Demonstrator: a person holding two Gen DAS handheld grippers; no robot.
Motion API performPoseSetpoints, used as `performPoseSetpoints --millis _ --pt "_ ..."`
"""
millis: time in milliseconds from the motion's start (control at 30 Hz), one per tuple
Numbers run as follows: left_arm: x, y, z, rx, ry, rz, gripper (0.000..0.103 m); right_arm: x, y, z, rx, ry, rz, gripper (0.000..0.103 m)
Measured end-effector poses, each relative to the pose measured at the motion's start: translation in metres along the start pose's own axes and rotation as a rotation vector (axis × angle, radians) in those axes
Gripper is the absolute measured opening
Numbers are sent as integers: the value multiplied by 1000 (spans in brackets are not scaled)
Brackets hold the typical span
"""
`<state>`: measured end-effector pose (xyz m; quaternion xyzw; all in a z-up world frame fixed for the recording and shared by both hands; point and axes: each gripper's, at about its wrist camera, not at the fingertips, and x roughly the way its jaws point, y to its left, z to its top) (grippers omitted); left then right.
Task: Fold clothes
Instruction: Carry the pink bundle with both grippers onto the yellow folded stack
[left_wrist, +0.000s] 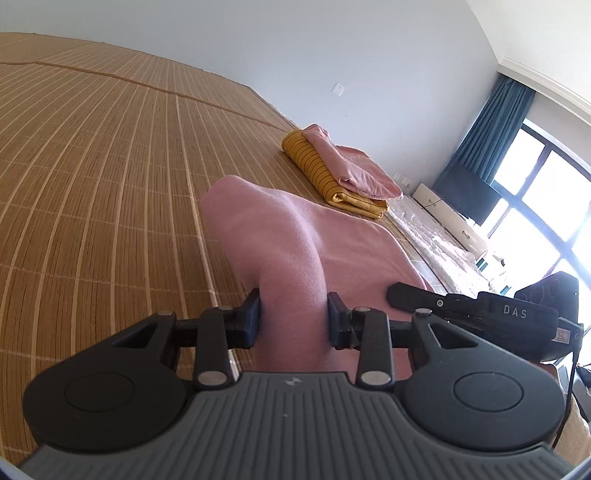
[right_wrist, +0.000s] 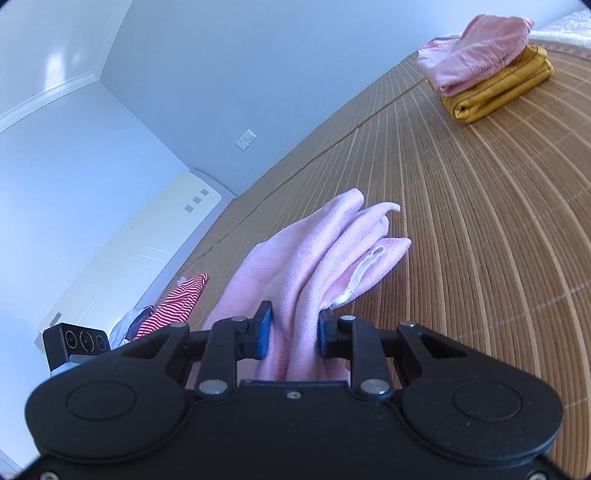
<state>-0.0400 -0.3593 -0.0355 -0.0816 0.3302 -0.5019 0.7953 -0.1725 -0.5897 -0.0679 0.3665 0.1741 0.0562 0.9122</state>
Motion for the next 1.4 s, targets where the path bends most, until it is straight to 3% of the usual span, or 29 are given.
performPoseSetpoints --millis 167,433,600,733,1000,1100,1167,1233,1267,1400 --pt "13 -44 51 87 -38 -44 40 -29 14 34 -50 -100 -11 25" --pt "84 -114 144 214 -118 -89 41 -54 15 155 -197 -215 -117 26" --pt "161 -145 202 276 -167 -72 41 -44 -18 236 -259 -258 -166 26" --pt "244 -145 231 277 -155 -49 41 -16 -82 283 -200 -274 -188 26" --pt "376 -103 218 328 -105 74 41 75 -215 295 -73 -228 -223 27" --pt "400 -85 207 324 -108 64 46 88 -234 288 -44 -221 -239 31" --pt "395 -76 206 308 -145 18 49 88 -230 285 -90 -223 -274 41" --pt "381 -72 207 301 -161 7 59 77 -215 286 -132 -240 -331 48" --pt "371 -74 206 322 -180 22 68 67 -207 286 -134 -257 -338 50" --pt "321 -90 201 454 -215 42 80 19 -178 276 -120 -311 -385 58"
